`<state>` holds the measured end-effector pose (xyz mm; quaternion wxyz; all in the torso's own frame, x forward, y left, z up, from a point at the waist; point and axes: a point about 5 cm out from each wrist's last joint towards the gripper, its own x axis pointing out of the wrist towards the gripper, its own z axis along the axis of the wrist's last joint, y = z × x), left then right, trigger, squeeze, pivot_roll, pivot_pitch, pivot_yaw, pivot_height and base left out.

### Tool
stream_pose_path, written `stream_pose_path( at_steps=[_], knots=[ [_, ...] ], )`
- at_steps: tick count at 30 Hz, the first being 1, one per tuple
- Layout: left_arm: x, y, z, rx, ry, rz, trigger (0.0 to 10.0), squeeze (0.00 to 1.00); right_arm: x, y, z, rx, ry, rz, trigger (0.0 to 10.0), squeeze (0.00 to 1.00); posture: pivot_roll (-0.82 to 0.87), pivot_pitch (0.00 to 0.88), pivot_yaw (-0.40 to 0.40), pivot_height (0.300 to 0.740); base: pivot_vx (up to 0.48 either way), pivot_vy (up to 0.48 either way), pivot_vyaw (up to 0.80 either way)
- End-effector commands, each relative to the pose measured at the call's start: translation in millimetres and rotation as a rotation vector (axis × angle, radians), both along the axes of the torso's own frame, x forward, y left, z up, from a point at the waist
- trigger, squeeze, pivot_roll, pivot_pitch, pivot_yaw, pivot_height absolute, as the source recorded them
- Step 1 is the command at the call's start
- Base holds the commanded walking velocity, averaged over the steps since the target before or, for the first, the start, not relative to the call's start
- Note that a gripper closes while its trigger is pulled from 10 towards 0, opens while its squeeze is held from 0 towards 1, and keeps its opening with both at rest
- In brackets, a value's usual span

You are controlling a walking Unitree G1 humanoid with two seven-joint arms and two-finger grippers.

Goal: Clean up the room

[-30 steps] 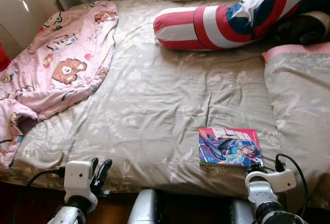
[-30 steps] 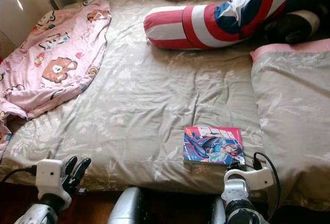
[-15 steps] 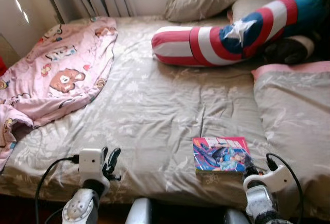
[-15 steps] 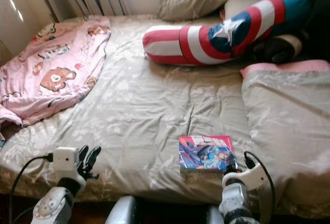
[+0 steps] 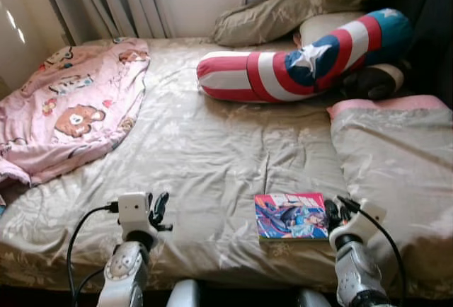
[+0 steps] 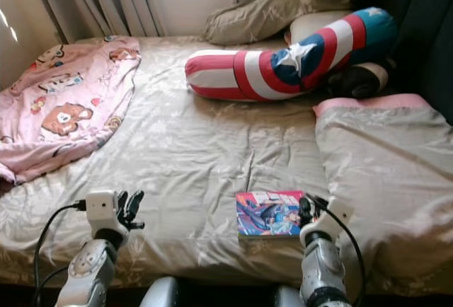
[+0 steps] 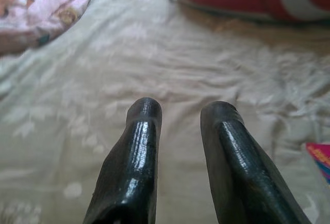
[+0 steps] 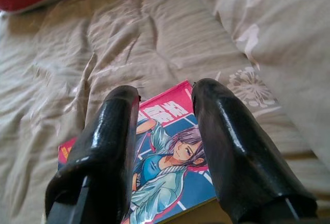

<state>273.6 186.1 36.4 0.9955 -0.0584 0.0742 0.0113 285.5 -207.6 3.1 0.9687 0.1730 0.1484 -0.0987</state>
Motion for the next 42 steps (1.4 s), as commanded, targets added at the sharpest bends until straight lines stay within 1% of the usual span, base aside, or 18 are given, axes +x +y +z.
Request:
stream_pose_path(
  at_steps=[1, 4, 7, 8, 9, 14, 16, 17, 20, 22, 23, 25, 26, 28, 31, 34, 39, 42],
  knots=[
    [-0.8, 5.7, -5, -0.005, 0.02, 0.033, 10.0, 0.0, -0.6, 2.5, -2, -0.024, 0.027, 0.032, 10.0, 0.0, 0.03, 0.0, 0.041, 0.667, 0.0, 0.0, 0.0],
    [-3.7, 9.2, -15, -0.008, 0.067, 0.047, 10.0, 0.0, -4.7, 4.0, -8, -0.047, 0.062, 0.058, 10.0, 0.0, 0.03, 0.0, 0.038, 0.682, 0.0, 0.0, 0.0],
    [-13.4, 16.2, -37, -0.014, 0.182, 0.067, 10.0, 0.0, -15.2, 6.7, -19, -0.072, 0.132, 0.09, 10.0, 0.0, 0.04, 0.0, 0.038, 0.706, 0.0, 0.0, 0.0],
    [-13.4, 16.2, -37, -0.014, 0.182, 0.067, 10.0, 0.0, -15.2, 6.7, -19, -0.072, 0.132, 0.09, 10.0, 0.0, 0.04, 0.0, 0.038, 0.706, 0.0, 0.0, 0.0],
    [-18.0, 16.5, -45, -0.002, 0.224, 0.061, 10.0, 0.0, -20.3, 6.4, -24, -0.08, 0.164, 0.096, 10.0, 0.0, 0.03, 0.0, 0.04, 0.716, 0.0, 0.0, 0.0],
    [-29.6, 18.2, -63, 0.012, 0.323, 0.054, 10.0, 0.0, -33.1, 5.4, -37, -0.111, 0.257, 0.113, 10.0, 0.0, 0.04, 0.0, 0.047, 0.74, 0.0, 0.0, 0.0],
    [-36.8, 19.0, -72, 0.019, 0.382, 0.053, 10.0, 0.0, -39.5, 6.8, -43, -0.115, 0.302, 0.13, 10.0, 0.0, 0.03, 0.0, 0.051, 0.74, 0.0, 0.0, 0.0],
    [-43.1, 19.8, -78, 0.021, 0.428, 0.056, 10.0, 0.0, -45.3, 7.9, -48, -0.121, 0.34, 0.144, 10.0, 0.0, 0.03, 0.0, 0.055, 0.74, 0.0, 0.0, 0.0],
    [-53.3, 21.3, -88, 0.02, 0.496, 0.067, 10.0, 0.0, -54.1, 8.7, -55, -0.121, 0.386, 0.148, 10.0, 0.0, 0.03, 0.0, 0.06, 0.74, 0.0, 0.0, 0.0],
    [-71.1, 22.9, -102, 0.03, 0.606, 0.078, 10.0, 0.0, -68.0, 6.8, -64, -0.126, 0.456, 0.135, 10.0, 0.0, 0.03, 0.0, 0.068, 0.74, 0.0, 0.0, 0.0],
    [-71.1, 22.9, -102, 0.03, 0.606, 0.078, 10.0, 0.0, -68.0, 6.8, -64, -0.126, 0.456, 0.135, 10.0, 0.0, 0.03, 0.0, 0.068, 0.74, 0.0, 0.0, 0.0],
    [-82.4, 23.1, -109, 0.037, 0.657, 0.077, 10.0, 0.0, -76.1, 5.4, -69, -0.091, 0.48, 0.094, 10.0, 0.0, 0.02, 0.0, 0.076, 0.74, 0.0, 0.0, 0.0],
    [-82.4, 23.1, -109, 0.037, 0.657, 0.077, 10.0, 0.0, -76.1, 5.4, -69, -0.091, 0.48, 0.094, 10.0, 0.0, 0.02, 0.0, 0.076, 0.74, 0.0, 0.0, 0.0],
    [-88.8, 25.7, -112, 0.01, 0.67, 0.121, 10.0, 0.0, -87.4, 0.3, -75, -0.084, 0.523, 0.065, 10.0, 0.0, 0.02, 0.0, 0.08, 0.74, 0.0, 0.0, 0.0],
    [-89.1, 26.0, -112, 0.004, 0.669, 0.13, 10.0, 0.0, -91.4, -0.4, -77, -0.097, 0.541, 0.084, 10.0, 0.0, 0.02, 0.0, 0.079, 0.74, 0.0, 0.0, 0.0],
    [-89.6, 28.9, -112, -0.001, 0.674, 0.143, 10.0, 0.0, -100.2, -3.0, -81, -0.112, 0.58, 0.097, 10.0, 0.0, 0.02, 0.0, 0.078, 0.74, 0.0, 0.0, 0.0],
    [-89.4, 33.0, -111, -0.001, 0.673, 0.156, 10.0, 0.0, -103.7, -2.5, -83, -0.133, 0.601, 0.129, 10.0, 0.0, 0.02, 0.0, 0.082, 0.74, 0.0, 0.0, 0.0],
    [-89.1, 34.4, -111, -0.002, 0.671, 0.163, 10.0, 0.0, -103.6, 0.4, -84, -0.166, 0.604, 0.179, 10.0, 0.0, 0.02, 0.0, 0.084, 0.74, 0.0, 0.0, 0.0]
  ],
)
